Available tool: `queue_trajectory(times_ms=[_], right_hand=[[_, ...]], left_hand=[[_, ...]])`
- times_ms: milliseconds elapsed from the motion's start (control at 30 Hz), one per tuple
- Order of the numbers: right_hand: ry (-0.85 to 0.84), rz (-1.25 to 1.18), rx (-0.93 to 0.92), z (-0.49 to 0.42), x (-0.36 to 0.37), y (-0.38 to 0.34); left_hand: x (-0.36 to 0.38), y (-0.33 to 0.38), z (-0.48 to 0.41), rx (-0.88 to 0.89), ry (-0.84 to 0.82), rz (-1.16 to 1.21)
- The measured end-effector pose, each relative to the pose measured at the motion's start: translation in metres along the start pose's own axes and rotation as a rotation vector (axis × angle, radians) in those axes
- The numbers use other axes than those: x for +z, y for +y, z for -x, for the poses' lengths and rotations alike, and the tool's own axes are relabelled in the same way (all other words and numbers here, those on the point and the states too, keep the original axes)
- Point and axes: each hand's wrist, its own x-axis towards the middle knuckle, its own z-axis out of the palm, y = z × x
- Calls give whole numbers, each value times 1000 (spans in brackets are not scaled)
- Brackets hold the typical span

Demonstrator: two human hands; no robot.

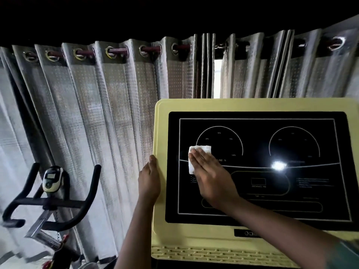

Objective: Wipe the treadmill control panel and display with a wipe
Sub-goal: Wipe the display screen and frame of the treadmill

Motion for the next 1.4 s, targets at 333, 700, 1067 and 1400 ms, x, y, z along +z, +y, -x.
queue_trajectory(times_ms=[333,700,1067,1400], right_hand=[[61,-37,126,-27,12,-27],[86,-28,144,-65,14,-32],[304,-23,622,-24,-19,19],[374,-91,785,-47,-1,-30]], left_hand=[[3,-2,-1,8,38,-22],[2,-3,-2,27,44,-54],[4,-6,-2,40,56,-27],[4,-4,-1,17,52,-29]])
